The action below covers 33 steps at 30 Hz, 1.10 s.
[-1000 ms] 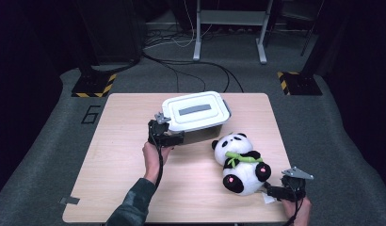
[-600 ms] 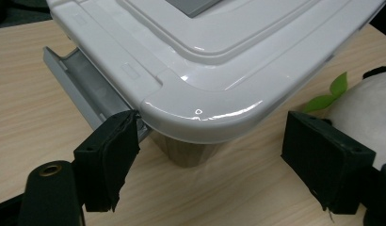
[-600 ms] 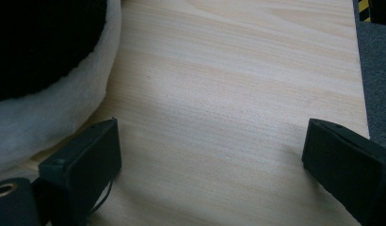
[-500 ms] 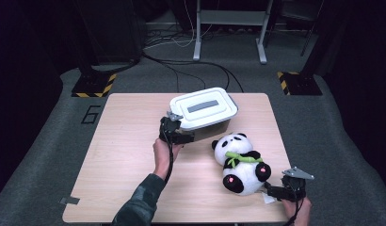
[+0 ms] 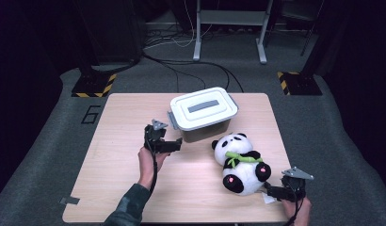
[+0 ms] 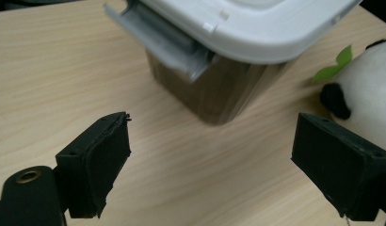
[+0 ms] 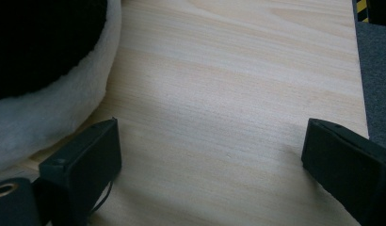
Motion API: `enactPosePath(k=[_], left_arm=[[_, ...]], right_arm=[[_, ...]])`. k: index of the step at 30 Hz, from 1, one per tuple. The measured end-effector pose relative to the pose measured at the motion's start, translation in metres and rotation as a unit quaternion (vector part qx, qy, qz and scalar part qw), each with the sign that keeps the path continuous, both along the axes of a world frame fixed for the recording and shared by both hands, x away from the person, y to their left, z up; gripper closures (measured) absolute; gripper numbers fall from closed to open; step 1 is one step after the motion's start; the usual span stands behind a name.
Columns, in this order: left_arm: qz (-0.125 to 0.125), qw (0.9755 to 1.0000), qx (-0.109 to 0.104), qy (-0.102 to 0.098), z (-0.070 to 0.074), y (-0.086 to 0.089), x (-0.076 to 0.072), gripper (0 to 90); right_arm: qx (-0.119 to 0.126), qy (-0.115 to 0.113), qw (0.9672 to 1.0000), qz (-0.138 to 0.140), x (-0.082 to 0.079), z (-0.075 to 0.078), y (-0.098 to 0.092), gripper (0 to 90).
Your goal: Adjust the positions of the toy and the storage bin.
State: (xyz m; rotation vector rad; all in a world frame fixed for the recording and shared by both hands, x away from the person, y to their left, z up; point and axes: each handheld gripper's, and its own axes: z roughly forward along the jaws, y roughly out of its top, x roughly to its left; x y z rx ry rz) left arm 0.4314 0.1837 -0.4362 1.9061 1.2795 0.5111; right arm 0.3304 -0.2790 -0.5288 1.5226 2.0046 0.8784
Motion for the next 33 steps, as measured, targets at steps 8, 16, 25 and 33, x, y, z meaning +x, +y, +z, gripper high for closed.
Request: enactPosePath(k=[8,16,25,33], left_arm=[[0.002,0.9991,0.03,0.029,-0.043,0.038,-0.038,7.6],[0.038,0.9975,0.045,0.038,-0.08,0.082,-0.081,6.0],[0.062,0.9965,0.051,0.023,-0.095,0.107,-0.102,4.5],[0.049,0.9969,0.056,0.025,-0.095,0.109,-0.102,3.1]], right_arm=[[-0.001,0.001,1.0,0.0,0.0,0.0,0.001,4.8],[-0.002,0.001,1.0,0.0,0.0,0.0,0.0,4.9],[0.039,0.017,0.999,-0.014,-0.006,0.005,-0.008,2.3],[0.052,0.013,0.9985,-0.015,-0.027,0.037,-0.011,3.0]])
